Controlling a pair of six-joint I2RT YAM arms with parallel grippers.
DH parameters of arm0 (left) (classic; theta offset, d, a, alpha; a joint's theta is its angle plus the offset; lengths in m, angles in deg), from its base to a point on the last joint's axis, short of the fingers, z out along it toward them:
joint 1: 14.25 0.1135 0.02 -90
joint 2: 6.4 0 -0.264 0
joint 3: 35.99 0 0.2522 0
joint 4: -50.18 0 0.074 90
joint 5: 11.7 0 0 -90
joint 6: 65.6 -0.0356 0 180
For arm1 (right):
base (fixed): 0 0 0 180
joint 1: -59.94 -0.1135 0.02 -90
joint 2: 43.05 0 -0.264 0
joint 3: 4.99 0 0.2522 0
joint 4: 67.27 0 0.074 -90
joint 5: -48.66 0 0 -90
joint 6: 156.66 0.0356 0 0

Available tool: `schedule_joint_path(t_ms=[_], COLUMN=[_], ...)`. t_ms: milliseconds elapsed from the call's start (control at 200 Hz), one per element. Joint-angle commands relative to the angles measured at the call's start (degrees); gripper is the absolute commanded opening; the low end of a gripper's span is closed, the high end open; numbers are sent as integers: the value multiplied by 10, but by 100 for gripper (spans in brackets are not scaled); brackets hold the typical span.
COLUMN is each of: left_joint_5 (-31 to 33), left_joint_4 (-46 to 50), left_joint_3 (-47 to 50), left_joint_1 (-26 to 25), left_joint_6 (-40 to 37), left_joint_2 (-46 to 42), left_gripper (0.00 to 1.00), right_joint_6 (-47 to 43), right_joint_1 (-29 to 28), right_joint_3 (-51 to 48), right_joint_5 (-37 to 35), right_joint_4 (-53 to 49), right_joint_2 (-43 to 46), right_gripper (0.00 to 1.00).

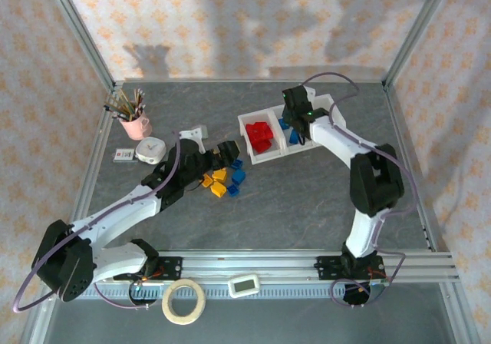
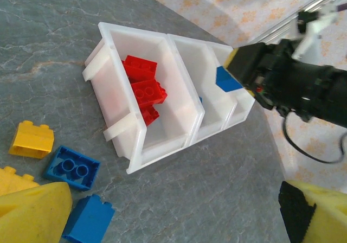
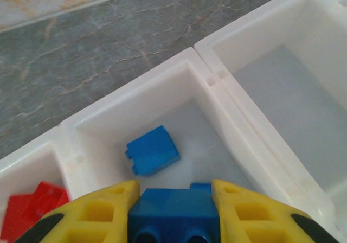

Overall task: Sort the legos into containers by color
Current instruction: Place the lego in the container, then pick up the lego from the center of the table.

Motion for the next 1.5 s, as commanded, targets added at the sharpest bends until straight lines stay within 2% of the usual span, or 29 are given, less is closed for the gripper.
schedule_joint_path(t_ms=[0,80,200,270,440,711,1036,1226,1496], left_joint_5=[-1,2,3,6,12,28,56,87,124], left_joint_4=[-24,-26,-24,-21,-20,-6,34,69,98], left_joint_3=[-24,-26,-30,-32,-35,-24,16,43,97], left_joint_1=[-3,-3,-3,-3,-3,-2,-2,-1,-1], left_joint_6=[-5,-6,-9,-12,-15,-17,-13,-9,14], left_joint_2=[8,11,13,13,8,-20,-98,-150,-223], left_gripper=[99,99,99,99,99,99,99,99,99], right_joint_6=[-12,-13,-21,-22,-23,-17,13,38,102], right_joint_1=[15,25,26,26,24,-6,-109,-169,-257], right_joint_3=[40,60,85,80,35,-85,-210,-240,-253], right_joint_5=[-23,-12,-19,-11,17,62,67,49,38], right_joint_4=[-8,-10,-21,-15,6,34,37,49,110], right_joint_2=[-40,-67,-83,-69,-5,123,216,222,168], right_gripper=[18,21,35,44,57,64,68,75,80])
